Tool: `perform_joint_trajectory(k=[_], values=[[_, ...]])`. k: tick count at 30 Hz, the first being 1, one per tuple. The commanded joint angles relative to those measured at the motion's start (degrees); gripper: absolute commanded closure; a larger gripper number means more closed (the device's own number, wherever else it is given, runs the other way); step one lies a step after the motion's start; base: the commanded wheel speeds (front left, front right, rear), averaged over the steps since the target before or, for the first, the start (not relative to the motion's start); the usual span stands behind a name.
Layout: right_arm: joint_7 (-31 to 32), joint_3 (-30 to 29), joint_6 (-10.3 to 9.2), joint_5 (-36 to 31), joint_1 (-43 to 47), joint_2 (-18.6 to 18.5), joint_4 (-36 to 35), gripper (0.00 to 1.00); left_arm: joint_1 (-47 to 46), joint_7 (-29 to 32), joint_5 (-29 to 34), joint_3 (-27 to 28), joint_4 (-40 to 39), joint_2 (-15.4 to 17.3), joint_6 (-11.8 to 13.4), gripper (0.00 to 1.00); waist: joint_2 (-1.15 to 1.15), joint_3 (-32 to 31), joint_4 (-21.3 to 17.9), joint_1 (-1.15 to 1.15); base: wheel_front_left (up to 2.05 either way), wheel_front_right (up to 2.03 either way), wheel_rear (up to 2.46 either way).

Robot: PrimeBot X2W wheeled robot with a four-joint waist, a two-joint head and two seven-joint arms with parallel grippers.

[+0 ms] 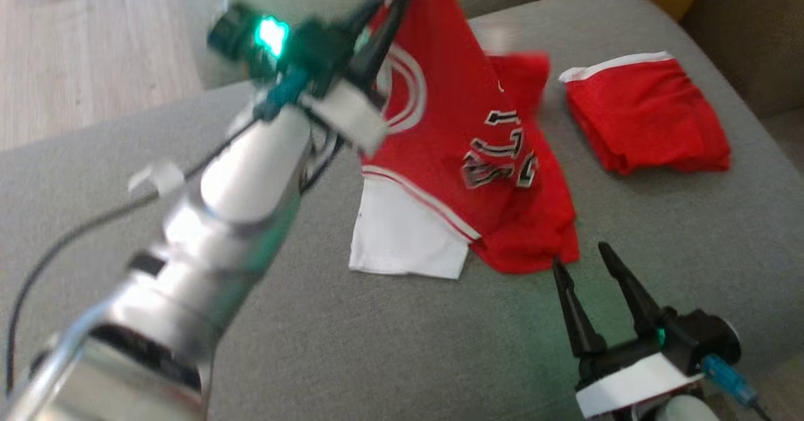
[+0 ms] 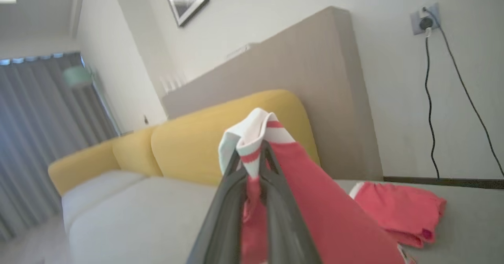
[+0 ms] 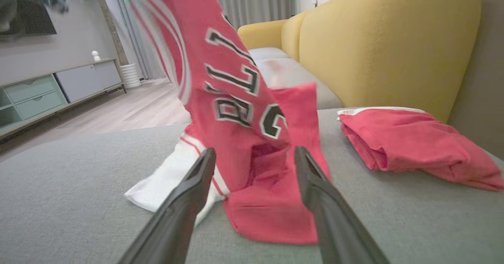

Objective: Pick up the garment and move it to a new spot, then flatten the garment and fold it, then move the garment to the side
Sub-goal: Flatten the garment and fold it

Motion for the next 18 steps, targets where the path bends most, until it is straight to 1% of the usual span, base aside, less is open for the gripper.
perform_joint_trajectory(k=[1,3,5,7,8,9,10,12,14,16,18], values=[[-0.62,1.19,0.37,0.43,-0.39,-0.18,-1.45,0.0,-6.46,-0.28,0.38,0.89,-1.96,1.59,-0.22,1.0,0.0,-1.89,-1.42,0.01,0.0,0.0,0.0],[-0.62,1.16,0.37,0.52,0.15,-0.29,-1.48,0.0,-10.43,-0.29,-0.39,0.05,-1.81,1.38,-0.3,1.0,0.0,-2.71,-1.66,0.01,0.0,0.0,0.0],[-0.62,0.79,0.37,0.52,0.76,-0.36,-1.54,0.0,-13.77,-0.29,-1.94,-2.03,-1.35,1.27,-0.33,1.0,0.0,-3.4,-1.44,0.01,0.0,0.0,0.0],[-0.62,0.1,0.37,0.38,1.21,-0.25,-1.87,0.0,-16.49,-0.29,-3.26,-4.58,-0.29,1.95,-0.34,1.0,0.0,-3.75,-0.81,0.01,0.0,0.0,0.0],[-0.62,-0.2,0.37,0.31,1.37,-0.14,-2.07,0.0,-17.08,-0.22,-4.16,-5.76,0.2,2.61,-0.34,1.0,0.0,-3.91,-0.49,0.01,0.0,0.0,0.0],[-0.62,-0.2,0.37,0.31,1.37,-0.14,-2.07,0.0,-17.08,-0.22,-4.16,-5.76,0.2,2.61,-0.34,1.0,0.0,-3.91,-0.49,0.01,0.0,0.0,0.0],[-0.62,-0.49,0.37,0.23,1.52,-0.04,-2.26,0.0,-17.09,-0.14,-5.15,-6.85,0.57,3.49,-0.34,1.0,0.0,-4.07,-0.11,0.01,0.0,0.0,0.0],[-0.62,-1.26,0.37,0.1,1.92,0.21,-2.68,0.0,-15.43,0.08,-6.94,-8.99,0.83,5.7,-0.35,1.0,0.0,-4.24,0.93,0.01,0.0,0.0,0.0],[-0.62,-2.3,0.37,-0.06,2.5,0.51,-3.21,0.0,-11.63,0.54,-9.14,-10.89,0.36,8.35,-0.35,1.0,0.0,-4.24,2.4,0.01,0.0,0.0,0.0],[-0.62,-3.39,0.37,-0.14,3.34,0.71,-3.72,0.0,-6.05,1.33,-11.56,-12.37,-0.5,11.08,-0.35,1.0,0.0,-4.11,4.29,0.01,0.0,0.0,0.0],[-0.62,-4.23,0.37,-0.33,4.23,0.74,-4.02,0.0,0.51,2.03,-14.43,-12.3,-1.2,13.73,-0.35,1.0,0.0,-3.96,6.11,0.01,0.0,0.0,0.0]])
